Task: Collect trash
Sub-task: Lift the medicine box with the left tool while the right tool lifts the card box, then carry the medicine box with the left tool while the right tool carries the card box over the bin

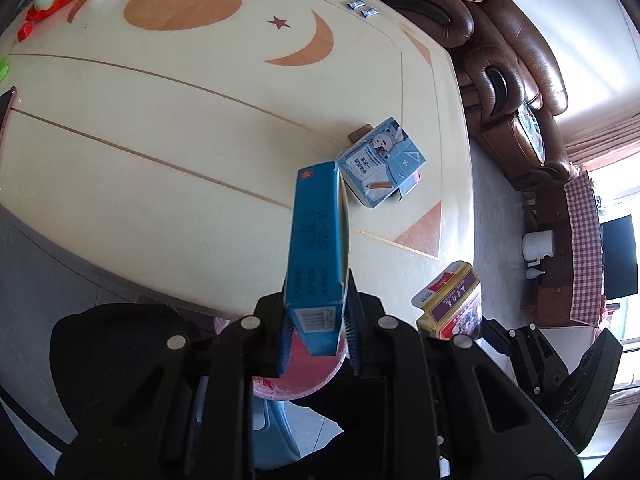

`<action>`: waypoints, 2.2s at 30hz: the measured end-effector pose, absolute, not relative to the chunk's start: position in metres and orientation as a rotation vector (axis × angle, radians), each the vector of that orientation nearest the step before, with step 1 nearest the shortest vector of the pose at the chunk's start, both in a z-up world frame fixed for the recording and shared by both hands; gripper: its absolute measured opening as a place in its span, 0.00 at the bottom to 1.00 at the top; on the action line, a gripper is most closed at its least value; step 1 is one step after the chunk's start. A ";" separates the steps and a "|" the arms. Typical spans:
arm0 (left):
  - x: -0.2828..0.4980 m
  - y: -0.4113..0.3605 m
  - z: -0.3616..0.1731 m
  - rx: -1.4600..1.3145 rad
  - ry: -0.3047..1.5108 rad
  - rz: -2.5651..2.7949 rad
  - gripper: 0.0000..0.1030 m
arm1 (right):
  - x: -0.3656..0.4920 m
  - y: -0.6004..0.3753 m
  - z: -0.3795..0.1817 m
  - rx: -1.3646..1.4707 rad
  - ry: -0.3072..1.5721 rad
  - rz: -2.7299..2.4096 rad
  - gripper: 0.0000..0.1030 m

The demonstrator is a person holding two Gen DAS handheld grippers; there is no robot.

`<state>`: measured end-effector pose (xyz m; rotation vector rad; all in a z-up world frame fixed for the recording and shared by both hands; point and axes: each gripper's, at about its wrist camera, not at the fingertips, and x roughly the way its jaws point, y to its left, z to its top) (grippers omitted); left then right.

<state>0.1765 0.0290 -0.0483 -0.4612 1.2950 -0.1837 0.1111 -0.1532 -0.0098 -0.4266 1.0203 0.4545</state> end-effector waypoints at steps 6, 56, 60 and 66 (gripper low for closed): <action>0.152 0.024 -0.034 -0.377 1.255 -0.204 0.22 | 0.089 -0.150 0.002 -0.430 0.997 0.432 0.57; 0.068 -0.050 -0.188 0.014 1.391 -0.313 0.22 | 0.030 -0.163 -0.116 -0.239 1.183 0.338 0.57; 0.075 -0.056 -0.205 0.015 1.409 -0.323 0.22 | 0.036 -0.166 -0.141 -0.217 1.218 0.326 0.57; 0.083 -0.061 -0.228 0.027 1.440 -0.330 0.22 | 0.042 -0.172 -0.179 -0.179 1.270 0.308 0.57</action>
